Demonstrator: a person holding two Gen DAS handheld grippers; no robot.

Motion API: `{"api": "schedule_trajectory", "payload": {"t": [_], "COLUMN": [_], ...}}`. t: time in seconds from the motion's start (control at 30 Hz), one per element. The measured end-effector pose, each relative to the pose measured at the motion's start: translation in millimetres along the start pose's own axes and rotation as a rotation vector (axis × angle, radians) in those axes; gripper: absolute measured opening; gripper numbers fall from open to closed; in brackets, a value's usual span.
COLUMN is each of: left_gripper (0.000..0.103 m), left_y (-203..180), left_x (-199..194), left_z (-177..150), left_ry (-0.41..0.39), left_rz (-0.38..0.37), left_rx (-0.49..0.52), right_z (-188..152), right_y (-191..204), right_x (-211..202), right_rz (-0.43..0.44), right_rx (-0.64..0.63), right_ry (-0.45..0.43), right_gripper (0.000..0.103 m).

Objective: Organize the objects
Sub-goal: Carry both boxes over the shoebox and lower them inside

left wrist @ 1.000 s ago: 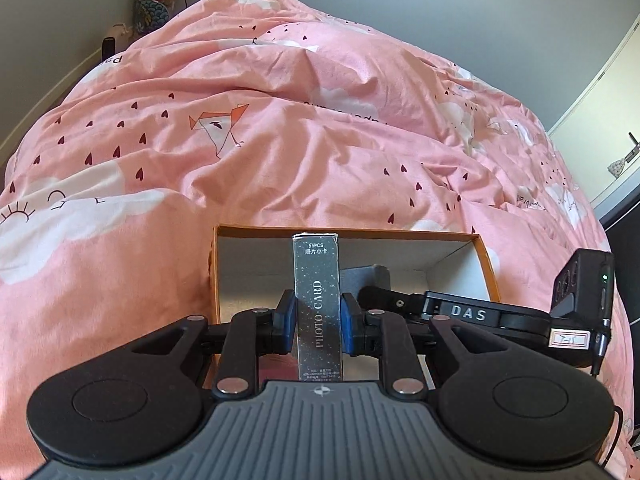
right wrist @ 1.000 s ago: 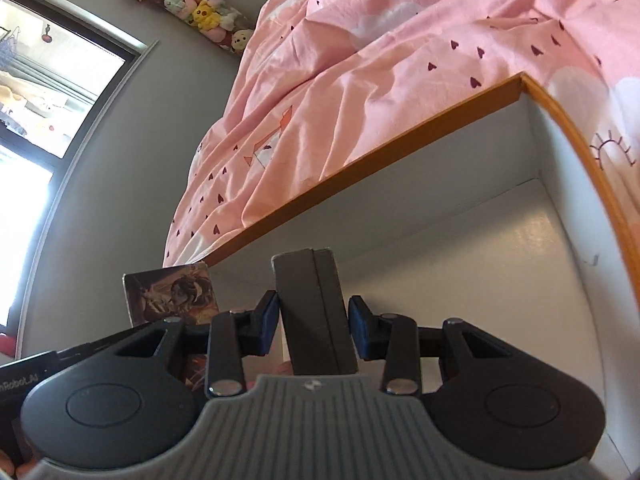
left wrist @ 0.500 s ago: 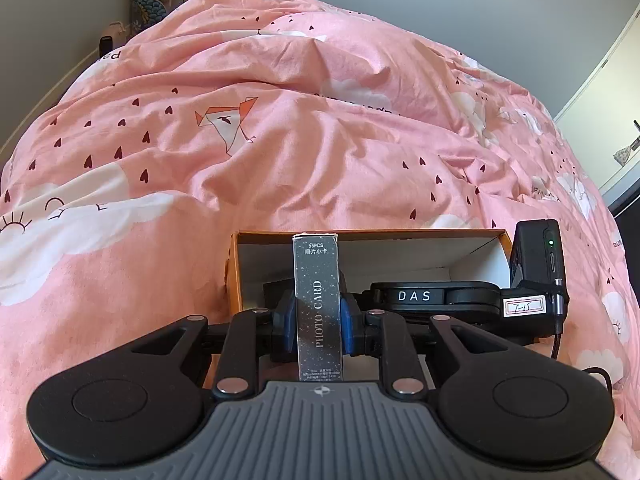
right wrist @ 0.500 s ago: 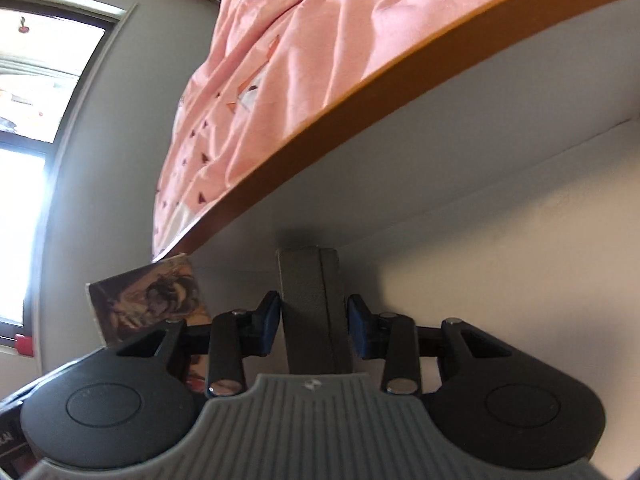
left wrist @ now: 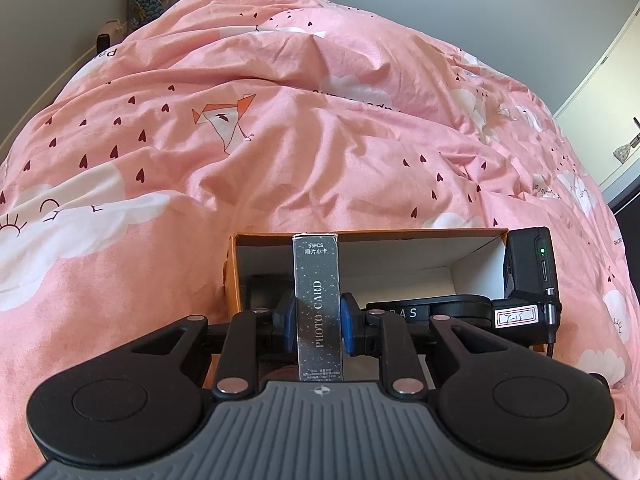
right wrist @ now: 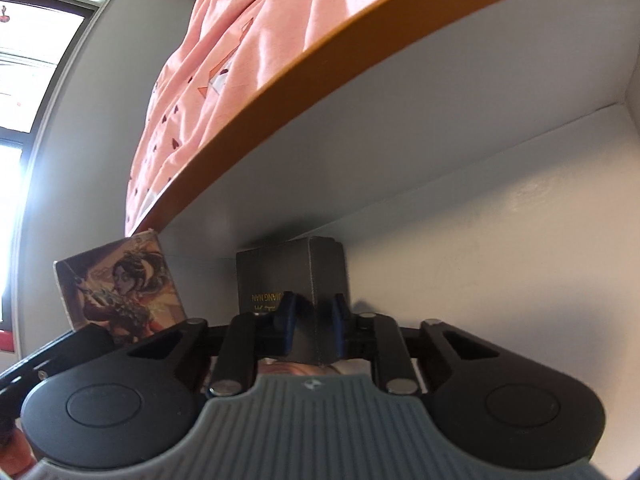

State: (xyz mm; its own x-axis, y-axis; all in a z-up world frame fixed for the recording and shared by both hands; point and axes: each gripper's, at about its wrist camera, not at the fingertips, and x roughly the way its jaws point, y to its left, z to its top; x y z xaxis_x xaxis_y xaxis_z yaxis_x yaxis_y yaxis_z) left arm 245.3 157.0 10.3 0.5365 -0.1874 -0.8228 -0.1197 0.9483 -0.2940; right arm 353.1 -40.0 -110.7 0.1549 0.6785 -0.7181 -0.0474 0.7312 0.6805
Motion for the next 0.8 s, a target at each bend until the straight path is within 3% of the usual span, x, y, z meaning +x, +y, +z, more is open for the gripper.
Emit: {"api": "schedule_trajectory", "payload": {"t": [0.07,0.3,0.43,0.8], "left_gripper": [0.025,0.025,0.025,0.025], "left_y": [1.5,2.8,4.1,-9.7], "left_x": [1.3,12.3,29.1,52.9], "left_z": [-0.8,-2.4,-4.1,-6.5], "left_ry": [0.005,0.047,0.074,0.089], "left_rz": [-0.005,-0.048,-0.075,0.048], "left_rx": [0.005,0.034,0.006,0.075], "right_z": [-0.9,0.0,-4.4,-13.4], "right_y": [4.2,5.4,2.2,-8.5], "right_x": [3.8,1.7,-15.6,-17.0], "right_rz": [0.022,0.044,0.014,0.026], "right_rx": [-0.010,-0.025,-0.044,-0.007], "right_ry": [0.005,-0.009,-0.054,-0.035], "right_gripper": [0.007,0.006,0.007,0.010]}}
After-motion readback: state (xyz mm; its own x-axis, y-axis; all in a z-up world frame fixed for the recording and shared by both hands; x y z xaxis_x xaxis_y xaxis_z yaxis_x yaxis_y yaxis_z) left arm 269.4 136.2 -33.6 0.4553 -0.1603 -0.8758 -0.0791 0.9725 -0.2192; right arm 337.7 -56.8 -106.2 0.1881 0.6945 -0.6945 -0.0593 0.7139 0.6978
